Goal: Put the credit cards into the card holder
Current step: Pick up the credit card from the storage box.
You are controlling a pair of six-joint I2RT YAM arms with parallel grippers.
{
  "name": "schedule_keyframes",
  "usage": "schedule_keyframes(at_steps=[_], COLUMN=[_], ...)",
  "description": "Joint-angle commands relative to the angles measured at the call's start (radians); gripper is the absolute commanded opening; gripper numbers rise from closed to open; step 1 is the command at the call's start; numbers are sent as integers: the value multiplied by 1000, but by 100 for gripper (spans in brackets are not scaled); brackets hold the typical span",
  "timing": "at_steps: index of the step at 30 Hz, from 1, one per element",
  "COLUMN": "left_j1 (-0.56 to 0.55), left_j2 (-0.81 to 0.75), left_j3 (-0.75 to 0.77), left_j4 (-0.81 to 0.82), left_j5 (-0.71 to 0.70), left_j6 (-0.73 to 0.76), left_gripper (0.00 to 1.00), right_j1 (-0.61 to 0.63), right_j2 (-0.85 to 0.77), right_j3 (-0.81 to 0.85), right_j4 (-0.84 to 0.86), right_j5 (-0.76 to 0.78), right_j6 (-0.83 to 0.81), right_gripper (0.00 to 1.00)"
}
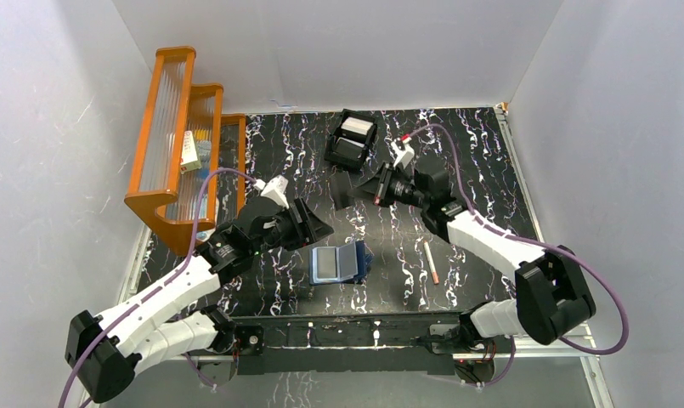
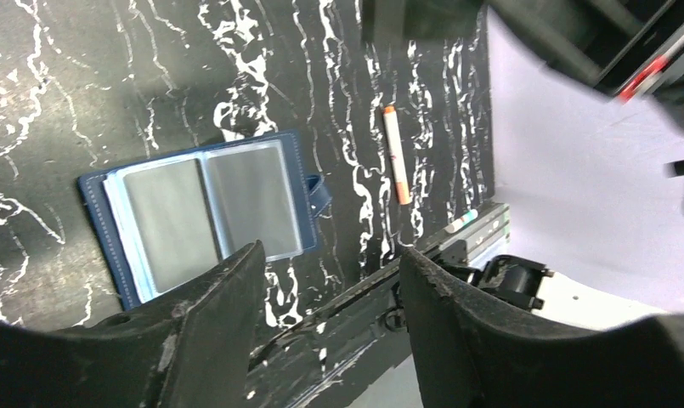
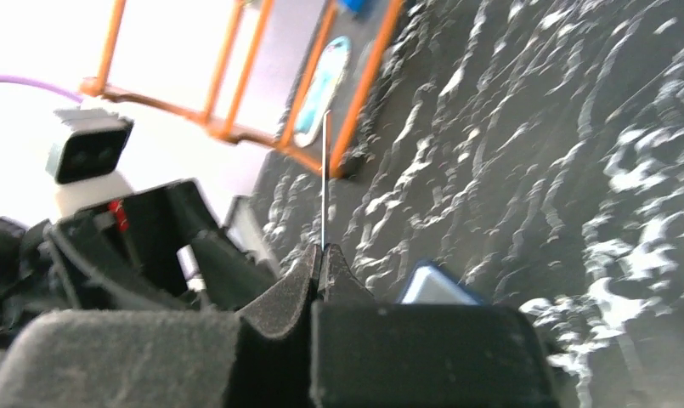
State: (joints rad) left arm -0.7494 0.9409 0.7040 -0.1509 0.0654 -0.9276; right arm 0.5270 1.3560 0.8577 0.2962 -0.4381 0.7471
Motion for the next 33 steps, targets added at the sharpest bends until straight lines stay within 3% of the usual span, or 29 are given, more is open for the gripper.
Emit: schedule_keyframes(at_steps=[1,7,19,26,30,33], left_j1=[-2,-2,-2,-2,-2,-2], left_j2=[-24,-86,-18,-10,-16,-20], left_j3=[55,33,66,60,39,32], left_j4=[51,166,209,257,289,294], left_j5=[-4,-17,22,56,65,75], left_j6=[-37,-105,-69,-57,-57,-52], left_gripper=[61,66,65,41,5,0], right_j1=[5,8,23,39,52,53], right_j2=[-63,-90,-159,-151,-162,-175], right_j3=[-145,-338,-399,-399,-410,-412], right_j4=[443,784,792,735,691,619], right_j5=[-191,-218,-247,-257,-244,-231], right_j6=[381,624,615,575,552,519], right_gripper=[0,0,0,0,2,3])
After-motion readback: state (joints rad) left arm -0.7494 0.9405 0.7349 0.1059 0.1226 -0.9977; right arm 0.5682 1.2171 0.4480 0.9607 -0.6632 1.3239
